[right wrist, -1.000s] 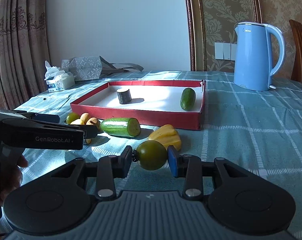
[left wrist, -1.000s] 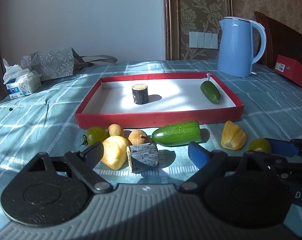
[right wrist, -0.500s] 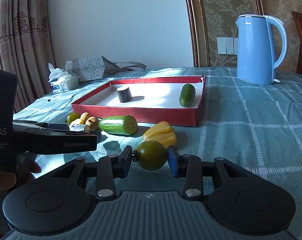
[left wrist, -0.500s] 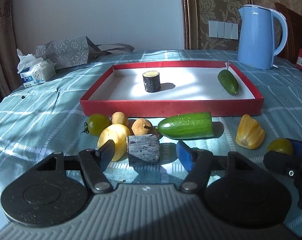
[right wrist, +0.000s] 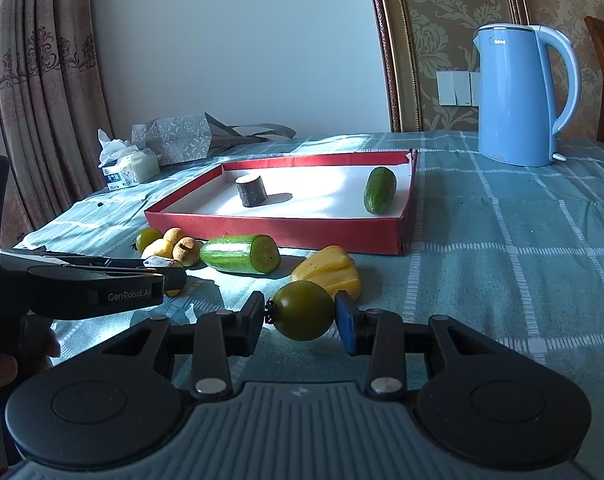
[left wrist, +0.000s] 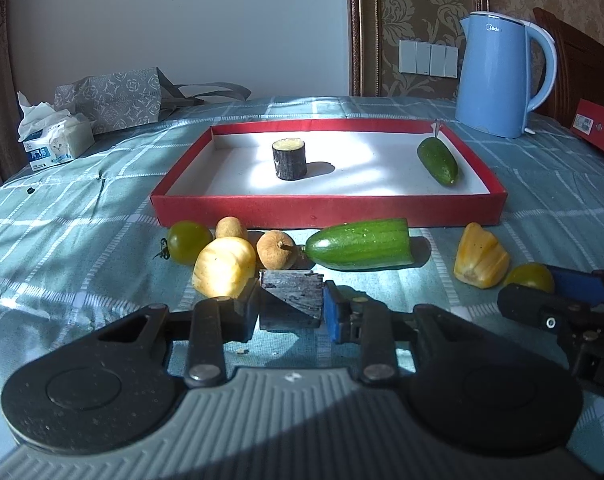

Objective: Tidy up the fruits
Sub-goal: 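Grasp the grey wood block with the left tool while the right tool holds the tomato, then carry the grey block into the tray and open the left tool while the right tool carries the tomato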

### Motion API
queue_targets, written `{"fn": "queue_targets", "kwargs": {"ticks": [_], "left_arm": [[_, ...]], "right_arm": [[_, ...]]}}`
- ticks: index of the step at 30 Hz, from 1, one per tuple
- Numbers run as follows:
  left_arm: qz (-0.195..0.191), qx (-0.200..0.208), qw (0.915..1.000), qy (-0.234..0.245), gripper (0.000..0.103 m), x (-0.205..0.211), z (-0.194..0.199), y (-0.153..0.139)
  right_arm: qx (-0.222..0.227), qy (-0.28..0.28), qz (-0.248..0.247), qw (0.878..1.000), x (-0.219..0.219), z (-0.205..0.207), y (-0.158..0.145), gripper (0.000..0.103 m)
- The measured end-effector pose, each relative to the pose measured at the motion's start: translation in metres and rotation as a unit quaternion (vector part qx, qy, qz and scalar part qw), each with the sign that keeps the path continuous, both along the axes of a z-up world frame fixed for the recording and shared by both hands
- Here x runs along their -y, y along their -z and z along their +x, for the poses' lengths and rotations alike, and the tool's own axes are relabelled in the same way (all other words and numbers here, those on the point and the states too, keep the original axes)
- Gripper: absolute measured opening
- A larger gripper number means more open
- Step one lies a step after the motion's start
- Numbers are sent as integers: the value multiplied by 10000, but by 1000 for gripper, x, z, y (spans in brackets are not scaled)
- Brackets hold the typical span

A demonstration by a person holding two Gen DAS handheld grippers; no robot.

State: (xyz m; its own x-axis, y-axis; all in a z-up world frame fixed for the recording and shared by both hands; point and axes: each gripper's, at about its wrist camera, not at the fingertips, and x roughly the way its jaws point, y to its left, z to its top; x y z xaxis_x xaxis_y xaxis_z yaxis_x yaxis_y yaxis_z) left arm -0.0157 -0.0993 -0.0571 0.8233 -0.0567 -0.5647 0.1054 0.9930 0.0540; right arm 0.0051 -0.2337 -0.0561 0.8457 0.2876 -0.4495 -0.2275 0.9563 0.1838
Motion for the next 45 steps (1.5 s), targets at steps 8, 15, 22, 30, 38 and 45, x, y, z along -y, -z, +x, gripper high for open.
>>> {"fn": "queue_targets", "kwargs": {"ticks": [8,15,22,30,38,45], "left_arm": [[-154,-63,9995,257,30,-14,-1,-2],[-406,-112,9982,429,30,-29,-4,-5],[-446,116,9978,480,30,-44,-8,-18],[-329,570,9967,486,30,-64,17,-45],[-379,637,9961,476,30,-82,93,-65],[-169,545,9971,510,30,-72,151,-59]], "right_arm": [[3,6,-30,10000,-3,0,-4,37],[25,-9,-133,9999,-12,-2,-9,37],[129,101,-234,9996,-21,-4,-20,37],[200,70,-376,9991,-40,-7,-27,37],[284,138,-515,9982,-51,-12,-38,37],[279,200,-469,9983,-50,-11,-38,37]]}}
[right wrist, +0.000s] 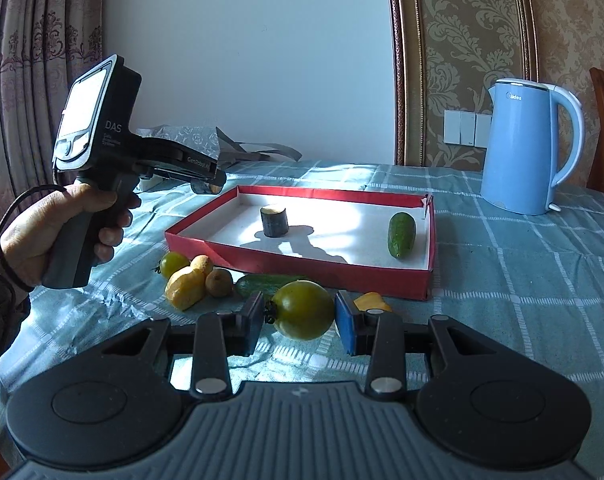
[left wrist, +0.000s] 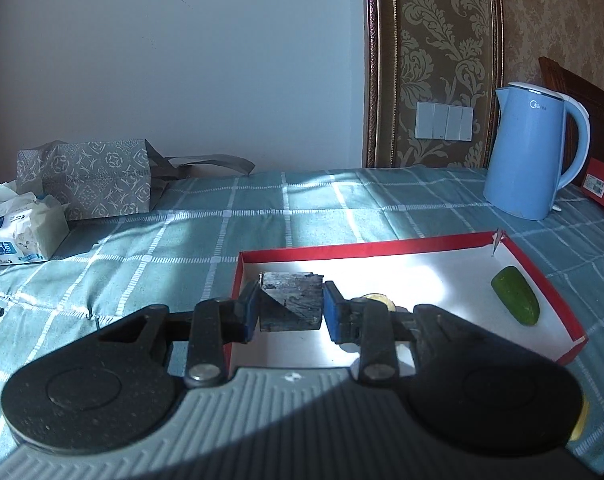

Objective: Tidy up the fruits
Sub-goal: 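Carry the grey block into the tray and open the left tool while the right tool carries the tomato, then lower the green tomato into the tray and open the right tool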

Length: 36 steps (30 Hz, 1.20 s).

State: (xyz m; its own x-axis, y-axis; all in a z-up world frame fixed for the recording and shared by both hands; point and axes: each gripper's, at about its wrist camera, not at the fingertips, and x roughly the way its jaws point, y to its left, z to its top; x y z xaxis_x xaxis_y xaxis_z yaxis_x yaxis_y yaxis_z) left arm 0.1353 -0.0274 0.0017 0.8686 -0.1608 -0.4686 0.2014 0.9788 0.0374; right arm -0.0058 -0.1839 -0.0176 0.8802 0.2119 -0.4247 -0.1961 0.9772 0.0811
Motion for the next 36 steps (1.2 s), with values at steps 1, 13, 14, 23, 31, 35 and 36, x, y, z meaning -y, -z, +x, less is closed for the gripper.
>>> {"fn": "queue_targets", "kwargs": {"ticks": [1,13,14,23,31,35,36], "left_arm": [[67,-18,10000,-28,30,3,7,3],[366,-489,9980,-149,30,27,60,38],[358,-533,9978,-157,30,28,62,39],[409,-484,9978,-171,46,30,58,40],[391,-52,9987,-315,79,18,24,24],[93,227,9976,-651,94,-1,0,20],[-60,386,9961,-785,95,-8,-7,19]], "right_arm": [[0,2,7,10000,1,0,0,37],[-16,94,108,9999,11,0,2,37],[-22,102,166,9998,13,0,2,37],[-84,139,190,9997,14,2,5,37],[-70,72,150,9998,6,8,3,37],[-13,45,77,10000,1,15,-1,37],[-9,47,58,10000,0,19,-2,37]]}}
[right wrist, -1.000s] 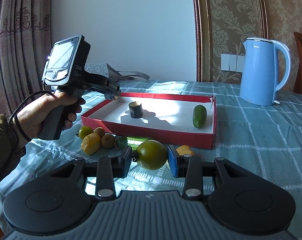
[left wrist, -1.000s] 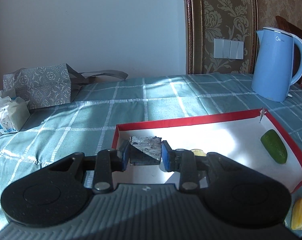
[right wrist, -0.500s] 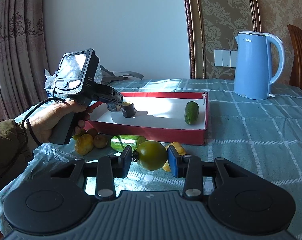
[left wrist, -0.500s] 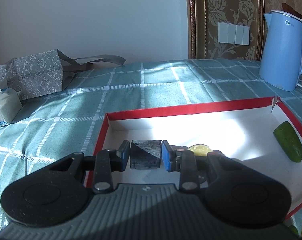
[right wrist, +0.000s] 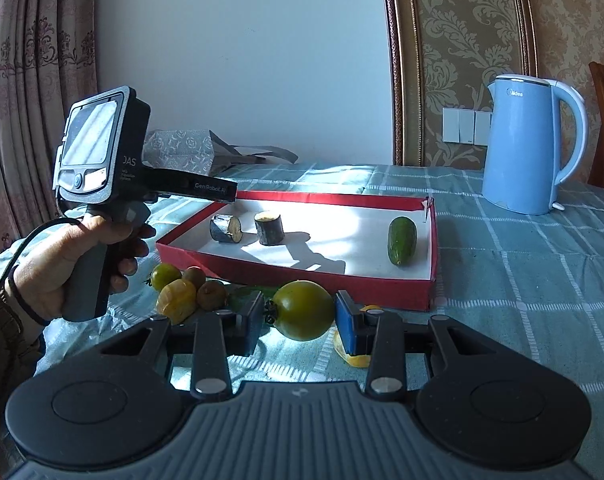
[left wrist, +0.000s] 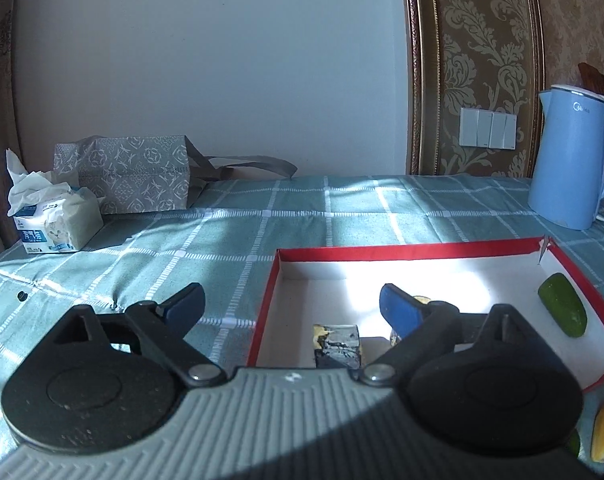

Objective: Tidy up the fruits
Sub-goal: 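Lower the green tomato into the tray and open the right tool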

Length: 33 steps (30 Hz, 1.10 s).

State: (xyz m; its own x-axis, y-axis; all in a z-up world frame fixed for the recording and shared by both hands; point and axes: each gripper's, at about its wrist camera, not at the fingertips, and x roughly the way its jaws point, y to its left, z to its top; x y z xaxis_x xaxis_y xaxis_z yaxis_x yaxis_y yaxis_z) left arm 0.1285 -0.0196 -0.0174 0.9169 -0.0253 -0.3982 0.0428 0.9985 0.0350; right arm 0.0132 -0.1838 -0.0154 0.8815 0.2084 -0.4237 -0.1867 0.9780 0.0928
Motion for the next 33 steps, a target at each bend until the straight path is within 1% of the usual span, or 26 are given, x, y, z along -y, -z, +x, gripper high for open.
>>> {"fn": "queue_targets", "kwargs": {"ticks": [2,5,6,9,11,13,16,18,21,24,27,29,33], "left_arm": [[-246,187,9994,-172,96,-12,-6,-1],[-524,204,9983,-161,96,-26,-5,-5],[-576,262,9978,-189,96,-30,-7,-6],[-555,328,9972,-389,96,-38,-8,-7],[-757,306,9956,-451,96,-46,-8,-7],[-862,275,9948,-460,96,-50,-7,-7],[-785,307,9949,-557,97,-51,-7,-5],[-739,318,9951,-576,97,-49,-7,-5],[-680,392,9949,-628,97,-49,-8,-6],[-652,458,9945,-681,98,-50,-10,-7],[-612,440,9949,-670,98,-49,-9,-7],[-584,435,9951,-674,98,-49,-9,-7],[-532,409,9953,-695,101,-49,-8,-6]], "right_arm": [[21,9,-50,10000,-2,5,-2,37],[68,-17,-154,9999,-6,16,-8,37],[100,0,-196,9998,-7,21,-10,37],[197,28,-171,9997,-7,35,-15,37],[256,76,-175,9995,-7,48,-18,37],[342,127,-151,9992,-7,65,-21,37],[507,196,-183,9984,-9,91,-29,37],[466,194,-179,9986,-10,113,-33,37],[486,257,-180,9983,-12,135,-32,37],[486,286,-209,9982,-12,145,-27,37],[370,273,-174,9988,-9,151,-21,37],[311,341,-210,9987,-7,154,-17,37],[165,523,-108,9984,1,162,-9,37]]}}
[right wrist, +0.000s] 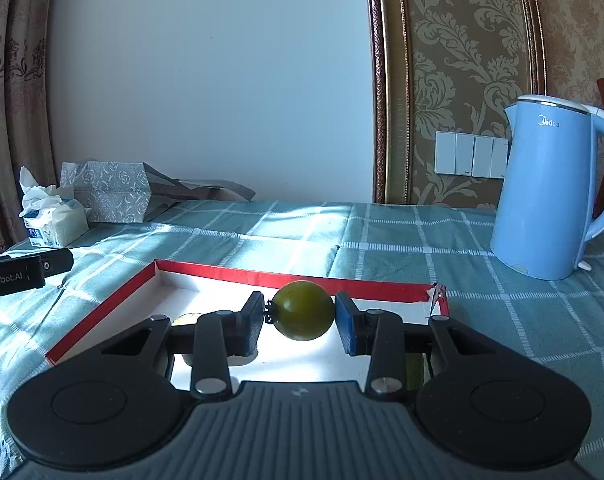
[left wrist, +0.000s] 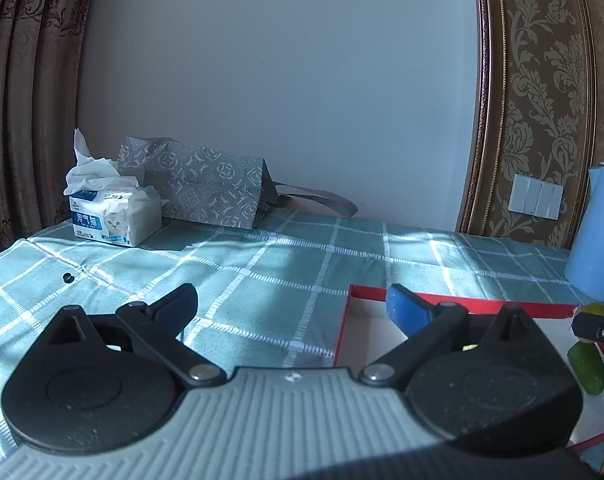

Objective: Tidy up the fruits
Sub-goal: 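Lower the green tomato into the tray and open the right tool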

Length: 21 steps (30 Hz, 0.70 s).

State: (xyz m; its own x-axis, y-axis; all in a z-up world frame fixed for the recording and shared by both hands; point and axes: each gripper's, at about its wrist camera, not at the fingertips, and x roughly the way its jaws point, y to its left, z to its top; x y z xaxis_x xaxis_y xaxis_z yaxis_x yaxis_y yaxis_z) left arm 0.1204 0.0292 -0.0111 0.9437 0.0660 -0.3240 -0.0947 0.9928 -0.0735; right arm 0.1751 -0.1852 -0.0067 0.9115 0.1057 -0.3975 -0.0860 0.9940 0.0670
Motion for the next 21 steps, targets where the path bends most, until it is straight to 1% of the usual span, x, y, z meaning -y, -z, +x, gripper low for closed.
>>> {"fn": "queue_targets", "kwargs": {"ticks": [2,5,10,18,20,21], "left_arm": [[-6,-22,10000,15,103,-1,0,1],[27,-24,10000,11,103,-1,1,0],[103,-37,9999,-2,103,1,1,2],[160,45,9998,-66,103,2,0,2],[185,35,9998,-79,103,2,0,2],[189,36,9998,-80,103,2,0,3]], "right_arm": [[-44,124,37,9999,3,3,4,37],[-115,258,164,9995,8,6,10,37],[-385,272,340,9983,14,12,20,38],[-476,304,415,9975,15,14,24,41],[-485,318,423,9974,16,14,23,42],[-472,324,428,9974,16,13,23,46]]}}
